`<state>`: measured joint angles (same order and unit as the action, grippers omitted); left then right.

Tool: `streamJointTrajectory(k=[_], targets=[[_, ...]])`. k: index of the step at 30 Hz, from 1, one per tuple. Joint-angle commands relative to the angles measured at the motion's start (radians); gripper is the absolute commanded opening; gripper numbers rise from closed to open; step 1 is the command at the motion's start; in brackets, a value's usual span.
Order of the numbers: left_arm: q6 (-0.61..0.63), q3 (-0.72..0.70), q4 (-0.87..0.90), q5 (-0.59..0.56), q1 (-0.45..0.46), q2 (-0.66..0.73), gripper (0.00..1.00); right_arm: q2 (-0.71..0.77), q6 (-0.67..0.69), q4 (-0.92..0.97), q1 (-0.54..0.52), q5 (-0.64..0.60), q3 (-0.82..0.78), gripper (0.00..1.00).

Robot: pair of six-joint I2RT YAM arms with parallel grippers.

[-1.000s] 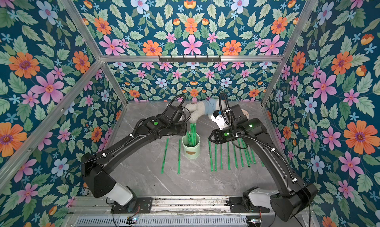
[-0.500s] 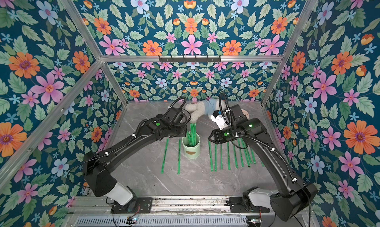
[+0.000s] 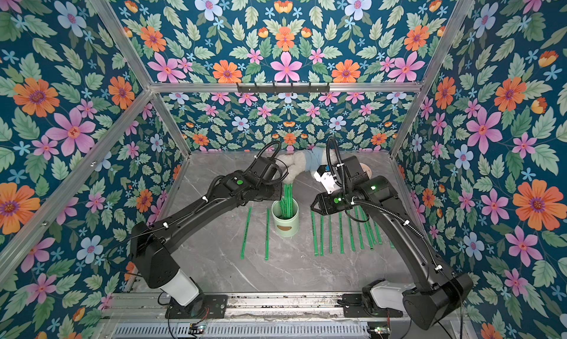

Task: Take the straws out of the storage container
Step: Pick up the straw from the container.

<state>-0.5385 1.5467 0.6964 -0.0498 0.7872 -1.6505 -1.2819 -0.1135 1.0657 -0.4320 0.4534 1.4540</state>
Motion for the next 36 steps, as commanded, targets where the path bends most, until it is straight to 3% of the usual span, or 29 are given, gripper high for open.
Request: streamJointTrajectory(k=[1,5,20,36], targets=[[0.008,0.006,-0.011,-0.008,0.000,0.004,0.12,-0.002,0.010,-0.007,-0.001,0.013,0.002,0.39],[0.006,0.006,-0.008,-0.010,0.000,0.012,0.07,-0.005,0.011,-0.007,-0.001,0.013,0.005,0.39],[0.009,0.057,0.033,-0.005,0.001,0.053,0.04,-0.001,0.010,-0.005,-0.001,0.015,0.010,0.39],[0.058,0.263,0.243,-0.194,-0.001,0.202,0.04,0.012,0.009,-0.004,-0.001,0.018,0.013,0.39]])
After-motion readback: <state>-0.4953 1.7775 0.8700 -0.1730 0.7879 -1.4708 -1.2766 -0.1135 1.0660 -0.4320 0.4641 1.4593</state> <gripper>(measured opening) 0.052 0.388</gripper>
